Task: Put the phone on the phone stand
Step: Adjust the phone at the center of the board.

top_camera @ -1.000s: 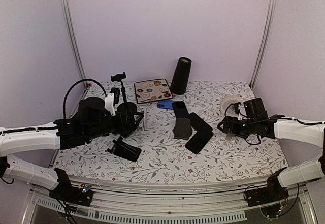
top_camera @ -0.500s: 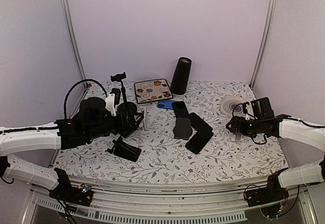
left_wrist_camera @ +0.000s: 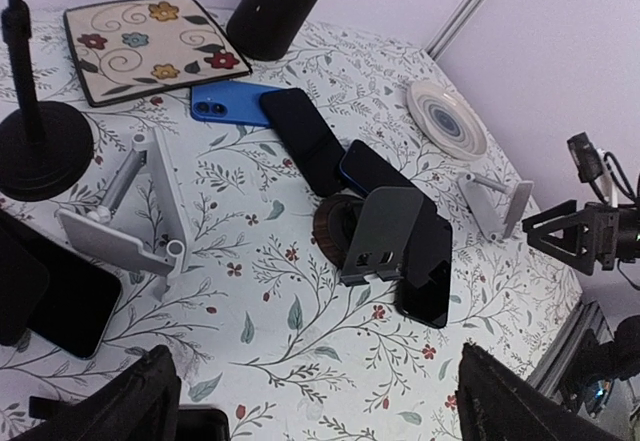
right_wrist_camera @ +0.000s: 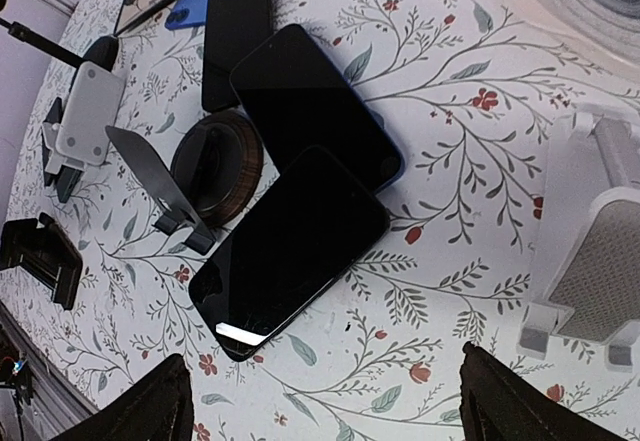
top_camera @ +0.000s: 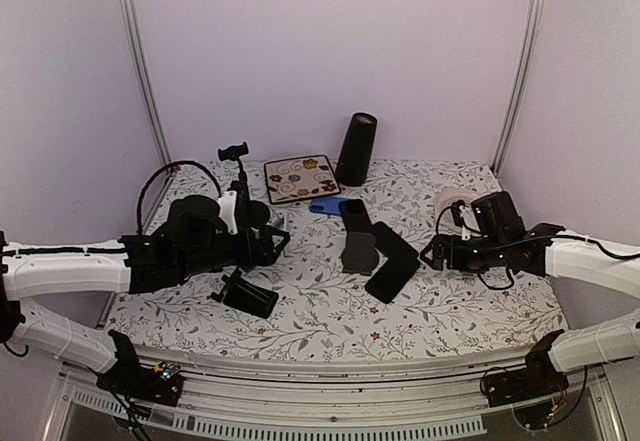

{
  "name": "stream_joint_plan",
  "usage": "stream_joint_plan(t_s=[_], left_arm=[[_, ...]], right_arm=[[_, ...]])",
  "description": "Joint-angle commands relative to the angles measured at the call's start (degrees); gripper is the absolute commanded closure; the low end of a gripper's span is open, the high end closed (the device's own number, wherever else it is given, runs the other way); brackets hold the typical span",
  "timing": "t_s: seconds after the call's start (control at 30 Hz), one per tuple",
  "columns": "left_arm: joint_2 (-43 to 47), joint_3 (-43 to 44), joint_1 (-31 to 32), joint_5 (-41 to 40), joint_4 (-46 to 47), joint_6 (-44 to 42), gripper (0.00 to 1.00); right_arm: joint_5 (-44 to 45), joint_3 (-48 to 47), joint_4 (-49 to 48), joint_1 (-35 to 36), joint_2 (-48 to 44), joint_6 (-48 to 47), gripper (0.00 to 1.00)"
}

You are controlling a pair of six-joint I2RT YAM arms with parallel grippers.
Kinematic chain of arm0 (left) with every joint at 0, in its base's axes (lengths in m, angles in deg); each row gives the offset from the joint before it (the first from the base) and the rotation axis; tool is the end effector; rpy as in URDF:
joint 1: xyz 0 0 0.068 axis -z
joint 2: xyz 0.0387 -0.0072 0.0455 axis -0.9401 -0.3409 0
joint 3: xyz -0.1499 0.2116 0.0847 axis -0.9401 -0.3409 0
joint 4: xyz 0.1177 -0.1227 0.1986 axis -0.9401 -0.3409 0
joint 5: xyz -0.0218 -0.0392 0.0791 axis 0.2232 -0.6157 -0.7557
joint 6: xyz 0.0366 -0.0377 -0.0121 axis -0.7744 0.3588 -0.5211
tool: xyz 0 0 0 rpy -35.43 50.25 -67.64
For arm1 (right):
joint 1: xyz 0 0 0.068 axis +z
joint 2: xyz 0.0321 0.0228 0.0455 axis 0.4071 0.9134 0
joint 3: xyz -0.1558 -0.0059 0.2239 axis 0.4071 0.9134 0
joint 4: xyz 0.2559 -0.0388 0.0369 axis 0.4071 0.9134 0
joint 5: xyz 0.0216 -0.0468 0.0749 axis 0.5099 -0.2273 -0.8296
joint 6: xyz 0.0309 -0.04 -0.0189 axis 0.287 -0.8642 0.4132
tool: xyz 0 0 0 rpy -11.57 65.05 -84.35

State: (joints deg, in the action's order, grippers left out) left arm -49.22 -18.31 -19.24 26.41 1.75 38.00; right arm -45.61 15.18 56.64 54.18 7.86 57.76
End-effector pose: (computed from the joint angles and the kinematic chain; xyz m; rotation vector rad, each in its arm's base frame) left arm 0.1712 -0.1993 0.2445 0.1423 2.0791 -0.7697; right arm 0.2001 0.1185 0.2122 -0.0732 2.4377 0.5449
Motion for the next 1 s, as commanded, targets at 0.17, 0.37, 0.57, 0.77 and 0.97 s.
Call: stream_joint_plan(t_s=[0.17, 0.37, 0.57, 0.77, 0.97], left_arm=[[-1.94, 1.89, 3.84, 0.24, 1.44, 0.21, 0.04], [-1.96, 1.67, 4.82, -0.58, 1.20, 0.76, 0.04], [-1.65, 1.61, 5.06, -1.27, 0.64, 0.85, 0.04], [-1.69, 1.49, 5.15, -1.58, 0.62, 1.04, 0.04], [-1.60, 1.28, 5.41, -1.52, 0.54, 1.51, 0.04]], right_arm=[[0.99, -0.75, -9.49, 4.50, 12.26, 5.89, 0.07], [2.03, -3.74, -12.22, 6.16, 19.92, 6.81, 0.07], [2.92, -6.96, -13.06, 7.32, 26.86, 6.83, 0.07], [5.91, -13.19, -10.30, 8.92, 33.98, 5.58, 0.05], [9.12, -20.21, -6.28, 9.83, 38.78, 3.33, 0.04]])
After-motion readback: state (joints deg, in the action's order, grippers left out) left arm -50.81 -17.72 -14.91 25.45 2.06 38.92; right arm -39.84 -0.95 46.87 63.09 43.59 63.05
